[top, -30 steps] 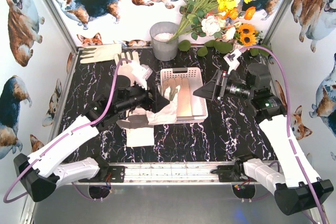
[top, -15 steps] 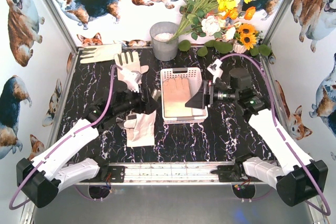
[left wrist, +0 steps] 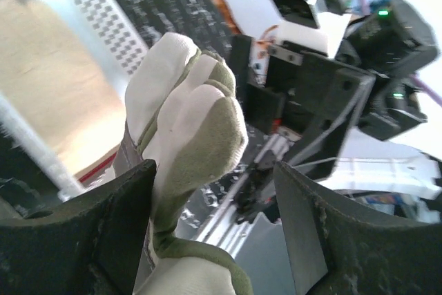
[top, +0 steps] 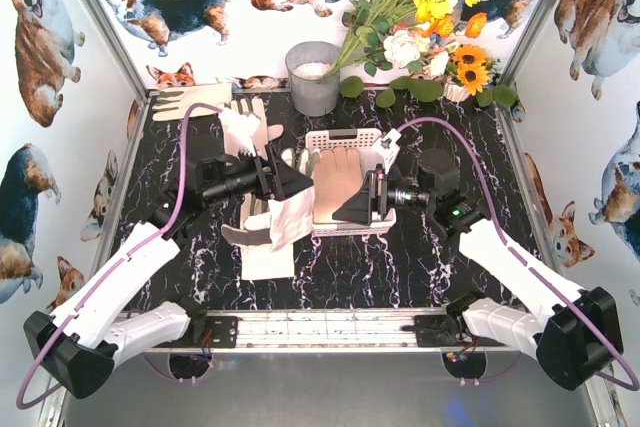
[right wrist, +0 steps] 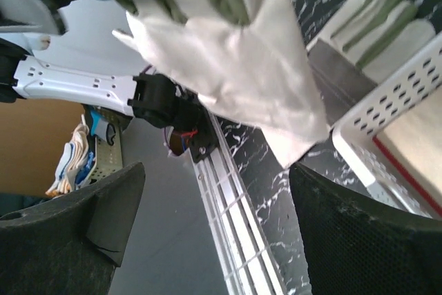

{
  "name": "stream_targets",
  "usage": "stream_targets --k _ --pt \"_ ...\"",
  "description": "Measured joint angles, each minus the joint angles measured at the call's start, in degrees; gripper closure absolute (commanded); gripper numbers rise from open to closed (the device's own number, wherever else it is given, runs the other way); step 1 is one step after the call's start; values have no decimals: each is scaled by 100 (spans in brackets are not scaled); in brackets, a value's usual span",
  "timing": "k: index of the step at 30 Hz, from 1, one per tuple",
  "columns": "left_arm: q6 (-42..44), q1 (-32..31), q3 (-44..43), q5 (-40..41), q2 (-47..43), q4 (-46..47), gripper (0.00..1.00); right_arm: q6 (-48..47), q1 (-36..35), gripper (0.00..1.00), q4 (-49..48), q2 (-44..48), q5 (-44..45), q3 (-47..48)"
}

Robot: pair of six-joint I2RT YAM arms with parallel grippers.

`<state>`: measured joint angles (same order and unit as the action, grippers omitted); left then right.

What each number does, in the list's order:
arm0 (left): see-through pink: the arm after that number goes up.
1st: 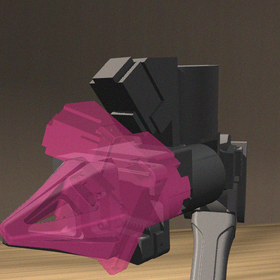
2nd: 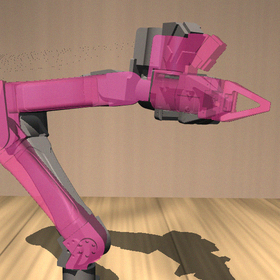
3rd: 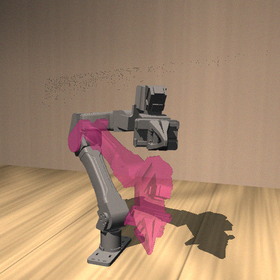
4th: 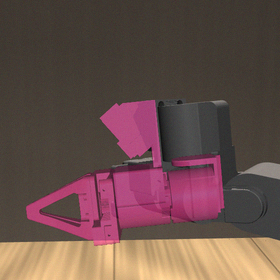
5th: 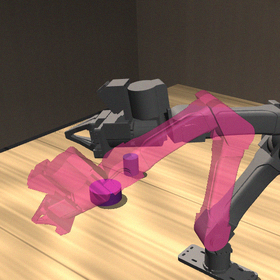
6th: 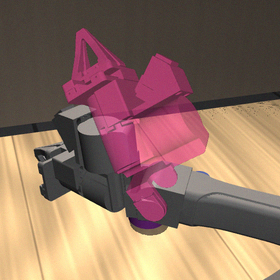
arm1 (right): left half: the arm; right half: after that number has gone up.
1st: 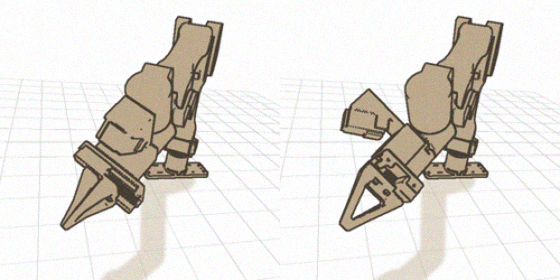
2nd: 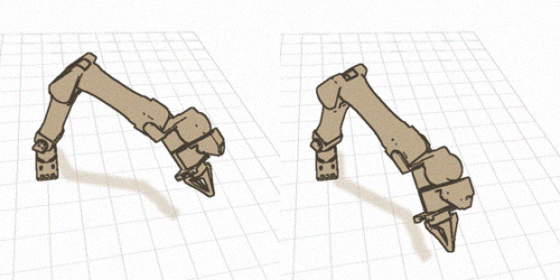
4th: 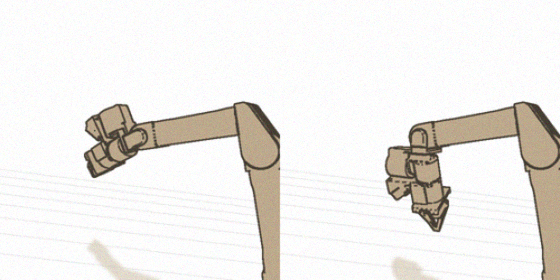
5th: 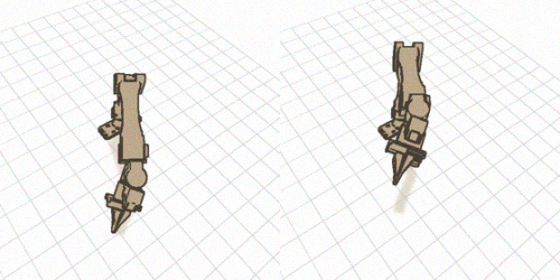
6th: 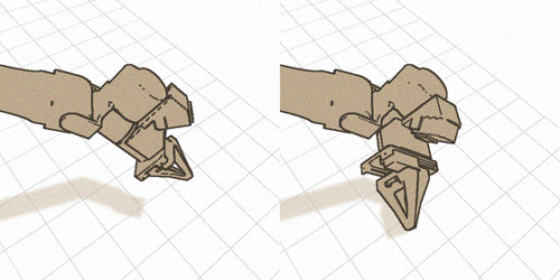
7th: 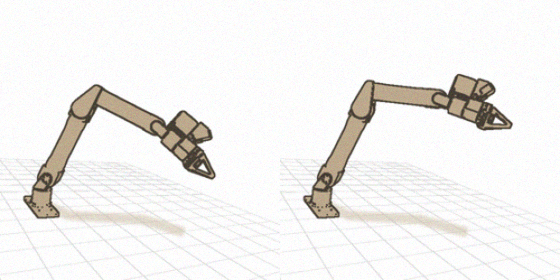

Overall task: Put the gloves into the storage basket
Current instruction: Pair the glove with the glove.

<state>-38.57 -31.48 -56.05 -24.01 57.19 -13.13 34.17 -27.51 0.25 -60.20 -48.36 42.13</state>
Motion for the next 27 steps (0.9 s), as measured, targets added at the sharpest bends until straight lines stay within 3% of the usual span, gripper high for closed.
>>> stream_targets --k 9,15,21,22,25,27 --pt "-433 2 -553 -1263 280 468 100 57 -2 8 -726 -181 232 0" --pt "-730 7 -654 -1805 369 929 100 358 -2 10 -1392 -372 -111 7" --pt "-850 7 -758 -2076 396 1187 100 791 -2 45 -1858 -750 -619 168" --pt "-809 15 -807 -2070 398 1137 100 907 -2 55 -1961 -789 -697 173" --pt "-671 109 -911 -1971 385 1005 100 1440 -2 100 -2505 -866 -870 155" --pt "-579 225 -920 -1827 350 857 100 1788 -2 100 -2885 -863 -909 131"
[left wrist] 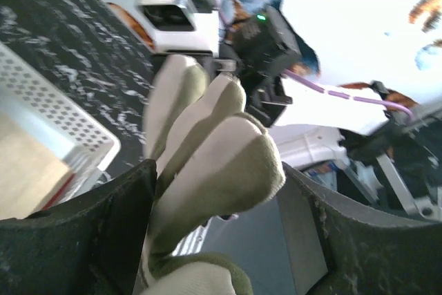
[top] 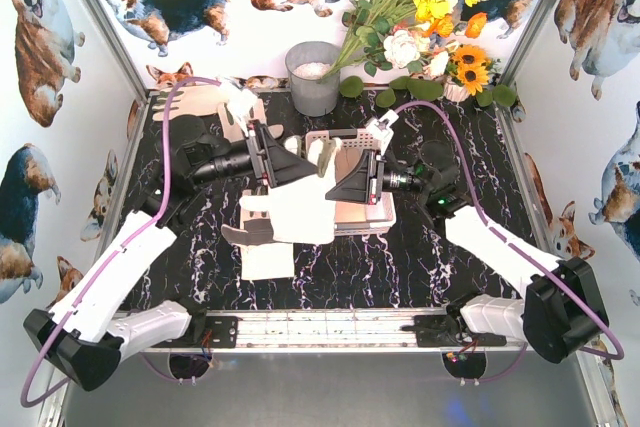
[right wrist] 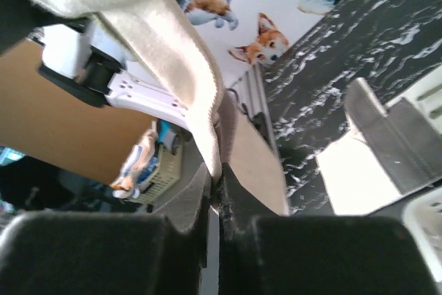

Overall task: Put the gloves into the storage basket
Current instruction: Pair the glove with the glove.

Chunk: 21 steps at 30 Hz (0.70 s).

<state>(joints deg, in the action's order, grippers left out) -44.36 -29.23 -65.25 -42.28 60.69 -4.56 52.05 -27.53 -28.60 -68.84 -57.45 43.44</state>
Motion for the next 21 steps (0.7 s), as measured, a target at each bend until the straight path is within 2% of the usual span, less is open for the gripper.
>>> stream_targets --k 3,4,6,7,8,9,14,21 --pt "162 201 0 337 -68 -297 100 319 0 100 -306 11 22 -37" --pt "216 273 0 476 -98 -417 86 367 -2 100 -343 31 52 -68" --pt "308 369 2 699 -140 -599 38 400 -9 100 -302 96 120 -122" --pt "337 402 7 785 -155 -664 19 398 -11 100 -251 129 166 -125" --pt "374 433 28 876 -179 -721 8 380 -11 100 -195 162 216 -125" --pt "424 461 61 933 -197 -741 2 356 -11 100 -120 205 269 -125" --pt "476 745 205 1134 -334 -828 0 225 -4 100 286 367 514 -133" --pt "575 1665 205 1027 -579 -1014 0 59 61 100 662 634 769 -199"
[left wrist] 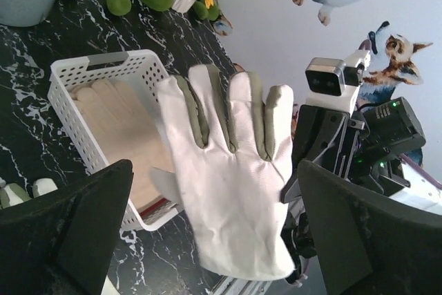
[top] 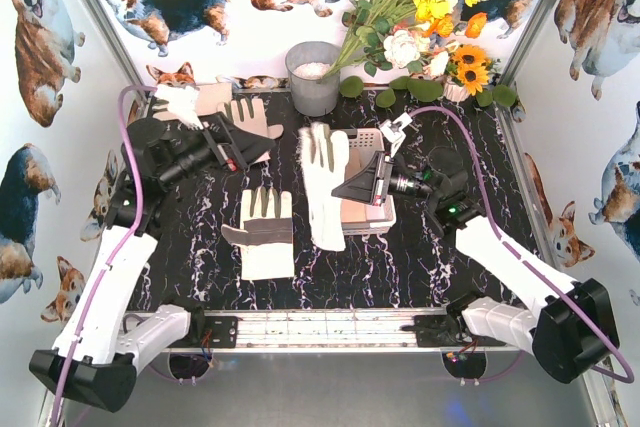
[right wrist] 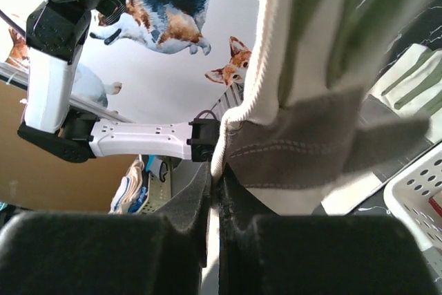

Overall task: Put the gloves into the storage basket
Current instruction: Pair the glove with the glove.

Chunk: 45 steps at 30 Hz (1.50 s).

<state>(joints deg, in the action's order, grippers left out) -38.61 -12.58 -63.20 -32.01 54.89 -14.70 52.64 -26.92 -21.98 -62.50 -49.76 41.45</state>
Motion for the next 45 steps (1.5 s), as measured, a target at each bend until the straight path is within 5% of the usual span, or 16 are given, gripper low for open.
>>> stream_targets --k 9,21,32,42,45 --pt "-424 173 1386 -811 -356 984 0 -13 31 100 107 17 -245 22" --pt "-2487 -144 3049 -1932 -68 4710 7 199 -393 100 98 -101 -1161 999" --pt "-2916 -813 3121 -1834 28 5821 59 -20 -717 100 339 -450 -1231 1246" --pt "-2601 -669 3324 -1200 -247 5233 100 -1287 -717 100 2420 -254 -52 1394" --pt "-2229 -619 3296 -883 -422 4583 100 -1513 -717 100 3003 -216 474 1478"
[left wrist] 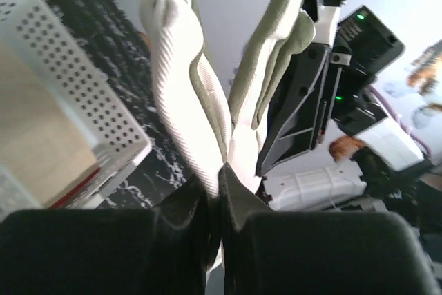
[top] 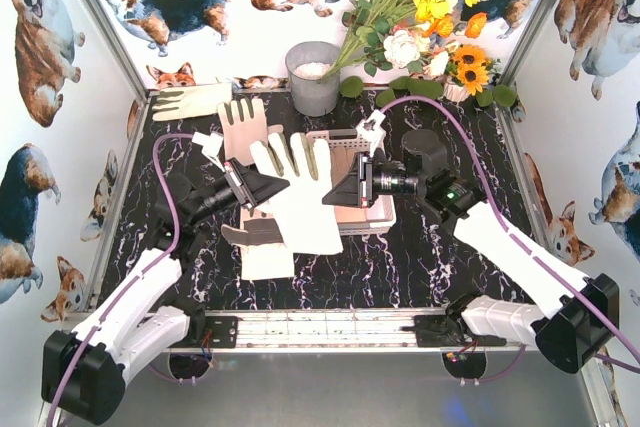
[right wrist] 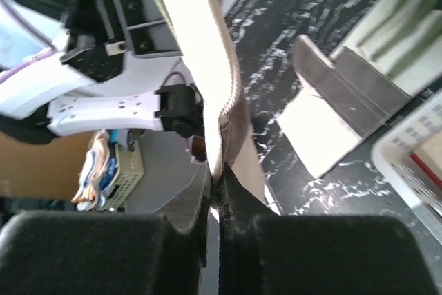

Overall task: Put the gloves into the storage basket
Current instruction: Pair the glove with the glove.

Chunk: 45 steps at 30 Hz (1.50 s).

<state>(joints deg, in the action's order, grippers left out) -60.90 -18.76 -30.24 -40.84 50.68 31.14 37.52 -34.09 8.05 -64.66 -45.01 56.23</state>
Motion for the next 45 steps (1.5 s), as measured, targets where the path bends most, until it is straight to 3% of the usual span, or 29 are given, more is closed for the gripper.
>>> stream_targets --k 10,20,28,45 --pt "1582 -15 -629 1263 -210 -3296 100 48 -780 100 898 -697 1991 96" --pt "2555 -31 -1060 2747 -264 -5643 100 275 -1799 100 1143 -1908 3473 739" --pt "2813 -31 -1071 3429 125 -6146 100 328 -1926 100 1298 -2874 3657 1244" --pt "3311 -42 -1069 3982 1123 -5836 100 492 -2024 100 1130 -3738 3805 1537"
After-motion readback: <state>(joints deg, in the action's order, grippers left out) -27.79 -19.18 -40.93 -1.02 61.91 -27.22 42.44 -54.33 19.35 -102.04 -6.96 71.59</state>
